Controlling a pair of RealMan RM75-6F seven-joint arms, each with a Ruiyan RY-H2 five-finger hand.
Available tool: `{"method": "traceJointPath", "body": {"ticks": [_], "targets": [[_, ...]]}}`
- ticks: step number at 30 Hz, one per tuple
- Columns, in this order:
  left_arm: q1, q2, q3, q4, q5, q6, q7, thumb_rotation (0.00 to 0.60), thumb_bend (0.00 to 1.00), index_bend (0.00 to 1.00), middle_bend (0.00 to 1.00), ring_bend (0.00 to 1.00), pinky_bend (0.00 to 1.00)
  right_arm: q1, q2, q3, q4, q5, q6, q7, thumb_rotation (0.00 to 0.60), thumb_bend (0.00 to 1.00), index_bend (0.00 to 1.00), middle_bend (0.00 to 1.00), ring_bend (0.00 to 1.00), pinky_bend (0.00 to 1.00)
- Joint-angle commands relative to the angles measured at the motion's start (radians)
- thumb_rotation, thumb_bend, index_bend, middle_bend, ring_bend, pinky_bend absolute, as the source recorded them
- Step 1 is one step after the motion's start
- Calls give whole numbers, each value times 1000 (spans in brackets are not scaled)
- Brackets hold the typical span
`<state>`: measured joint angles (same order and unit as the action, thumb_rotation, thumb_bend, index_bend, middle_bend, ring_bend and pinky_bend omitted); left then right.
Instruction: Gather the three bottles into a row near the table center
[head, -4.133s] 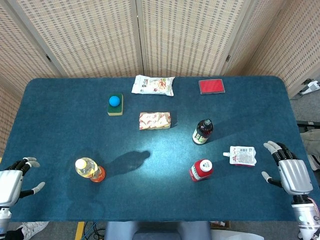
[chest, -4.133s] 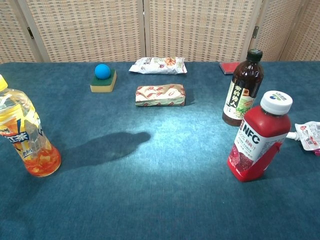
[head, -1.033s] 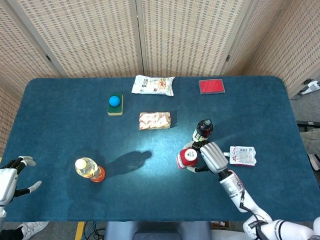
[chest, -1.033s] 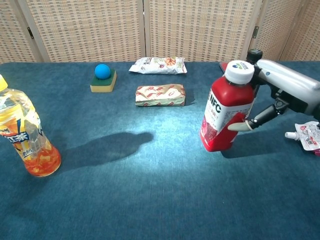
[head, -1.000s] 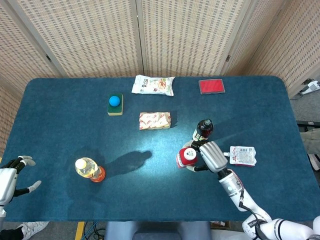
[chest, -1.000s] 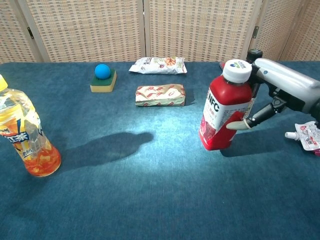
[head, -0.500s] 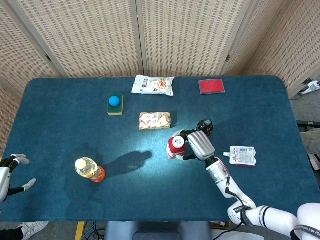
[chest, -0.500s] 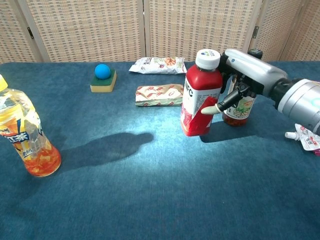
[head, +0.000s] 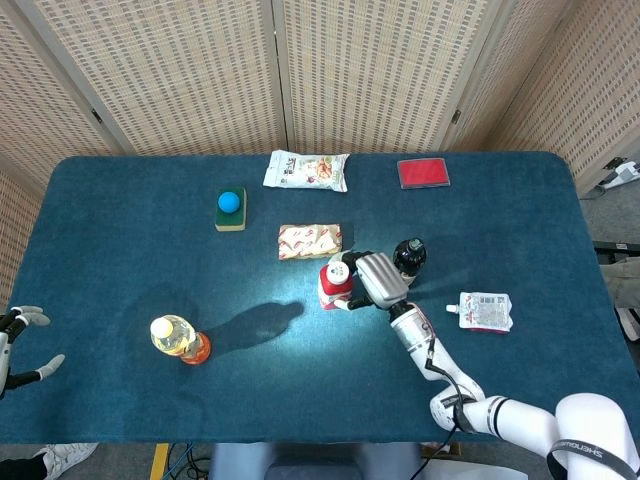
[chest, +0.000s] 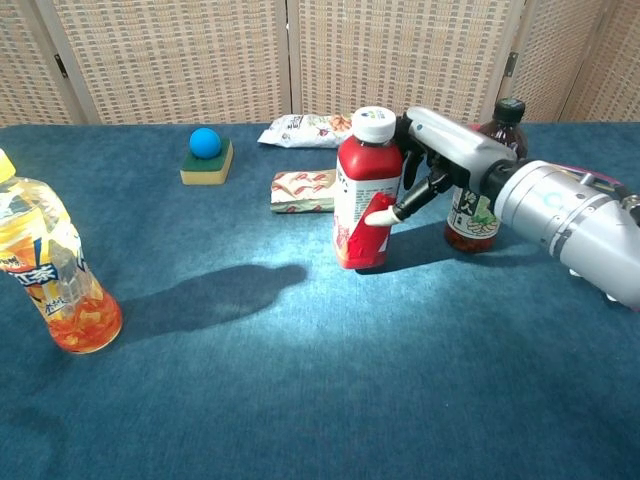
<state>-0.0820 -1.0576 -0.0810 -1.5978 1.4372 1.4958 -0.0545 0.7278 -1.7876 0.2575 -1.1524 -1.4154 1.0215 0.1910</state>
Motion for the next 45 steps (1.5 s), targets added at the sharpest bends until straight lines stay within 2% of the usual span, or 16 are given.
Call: {"method": "traceJointPath", "body": {"ticks": [1, 8, 14, 16, 20, 23, 25, 27, 32, 45], "targets": [[0, 0, 0, 1, 1, 0, -2, 600, 63, 408, 323, 344, 541, 22, -26, 5, 30, 10, -15, -1, 600, 110, 508, 565, 487, 502], [0, 2, -1, 2, 6, 5, -2, 600, 63, 408, 323, 344, 541, 51, -55, 6, 75, 15, -25, -6, 600, 110, 509, 557, 487, 502], [1, 2, -2, -1, 5, 5, 1, 600, 63, 408, 323, 344, 541, 58, -50, -6, 70, 18, -37, -1, 600, 97, 484, 449, 477, 502], [1, 2, -1, 0, 5, 5, 2, 600, 63, 408, 323, 344, 541, 58, -44, -12, 66, 20, -43, -2, 600, 76, 413, 402, 459, 502], [0, 0, -2, 2, 3, 2, 6, 600, 64, 408, 323, 344, 541, 59, -23, -19, 44, 22, -53, -2, 600, 10, 181, 283, 396, 502], [-1, -2, -3, 3, 1, 0, 8, 600, 63, 408, 323, 344, 541, 58, -12, -22, 26, 18, -46, 0, 600, 0, 49, 208, 365, 502], [-1, -2, -3, 3, 1, 0, 10, 600, 63, 408, 323, 344, 541, 56, -4, -25, 13, 13, -38, 0, 600, 0, 9, 166, 348, 502], [-1, -3, -3, 3, 1, 1, 12, 600, 63, 408, 323, 344, 541, 53, 5, -29, -3, 5, -27, -1, 600, 0, 0, 128, 330, 502], [-2, -3, -2, 4, 1, -2, 14, 600, 63, 408, 323, 344, 541, 38, 39, -40, -63, -9, 5, -26, 600, 0, 0, 104, 315, 502], [-10, -21, 6, 6, 6, -17, 53, 600, 63, 408, 324, 344, 541, -58, 195, -80, -343, -33, 134, -194, 600, 0, 0, 103, 305, 502]]}}
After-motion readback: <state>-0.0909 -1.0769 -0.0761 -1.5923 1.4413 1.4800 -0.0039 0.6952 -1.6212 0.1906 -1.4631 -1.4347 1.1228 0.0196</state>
